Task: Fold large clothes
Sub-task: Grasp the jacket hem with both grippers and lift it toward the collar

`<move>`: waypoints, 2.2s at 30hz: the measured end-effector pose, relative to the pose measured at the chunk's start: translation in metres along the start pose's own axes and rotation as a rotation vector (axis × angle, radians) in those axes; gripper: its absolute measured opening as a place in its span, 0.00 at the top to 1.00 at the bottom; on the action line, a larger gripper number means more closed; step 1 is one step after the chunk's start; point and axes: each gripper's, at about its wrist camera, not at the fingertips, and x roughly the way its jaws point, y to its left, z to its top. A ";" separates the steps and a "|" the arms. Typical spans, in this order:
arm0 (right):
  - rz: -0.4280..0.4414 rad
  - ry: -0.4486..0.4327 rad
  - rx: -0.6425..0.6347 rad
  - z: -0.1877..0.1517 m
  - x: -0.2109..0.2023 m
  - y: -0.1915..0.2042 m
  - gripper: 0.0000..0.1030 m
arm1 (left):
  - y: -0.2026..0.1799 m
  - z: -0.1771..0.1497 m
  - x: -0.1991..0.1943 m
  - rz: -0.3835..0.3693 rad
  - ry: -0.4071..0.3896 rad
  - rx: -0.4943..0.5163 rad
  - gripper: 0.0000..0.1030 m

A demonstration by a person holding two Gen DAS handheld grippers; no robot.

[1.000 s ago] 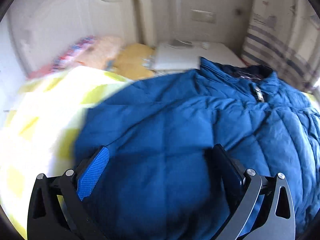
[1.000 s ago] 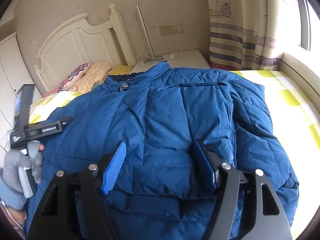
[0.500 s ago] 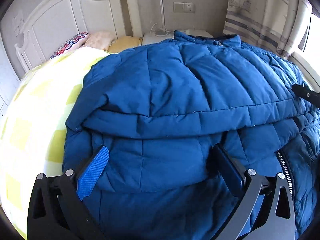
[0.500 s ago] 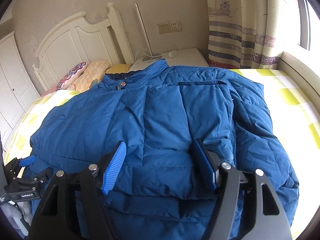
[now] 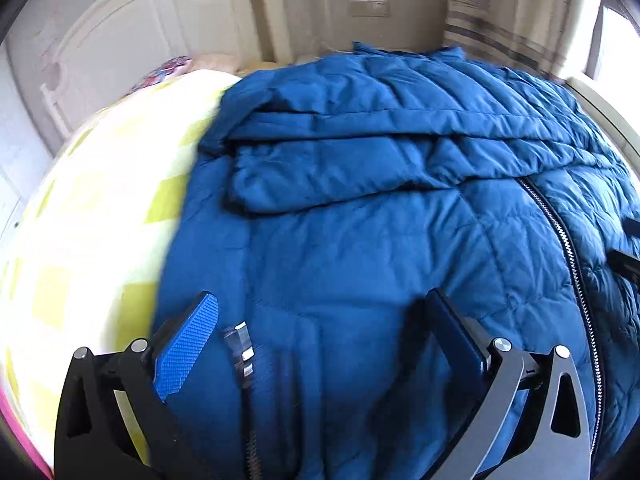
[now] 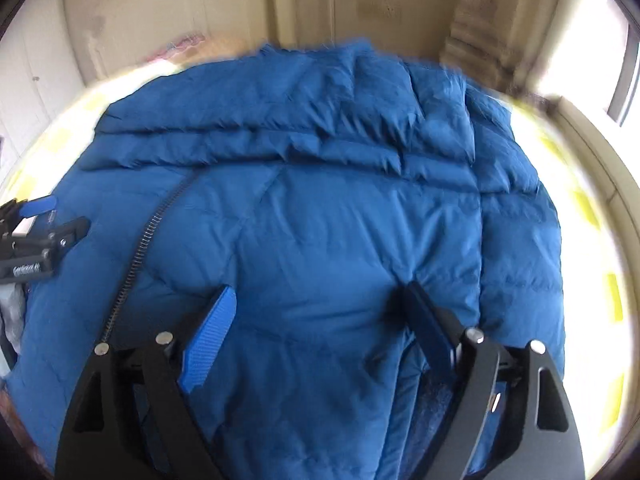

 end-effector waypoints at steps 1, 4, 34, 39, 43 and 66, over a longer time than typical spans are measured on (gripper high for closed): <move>-0.007 0.008 -0.005 -0.002 -0.004 0.001 0.18 | 0.001 -0.006 -0.005 0.012 -0.001 0.005 0.04; -0.042 -0.018 -0.017 -0.015 -0.027 0.004 0.18 | 0.001 -0.033 -0.035 0.038 -0.041 0.043 0.04; 0.059 -0.113 -0.117 -0.099 -0.087 0.038 0.03 | -0.011 -0.105 -0.100 -0.193 -0.109 0.074 0.05; 0.068 -0.075 -0.215 -0.130 -0.078 0.073 0.02 | -0.043 -0.136 -0.089 -0.166 -0.124 0.182 0.04; 0.088 -0.070 -0.199 -0.133 -0.082 0.066 0.02 | -0.040 -0.136 -0.089 -0.174 -0.110 0.194 0.04; -0.042 -0.184 -0.100 -0.147 -0.119 0.041 0.07 | -0.029 -0.156 -0.114 -0.158 -0.141 0.156 0.04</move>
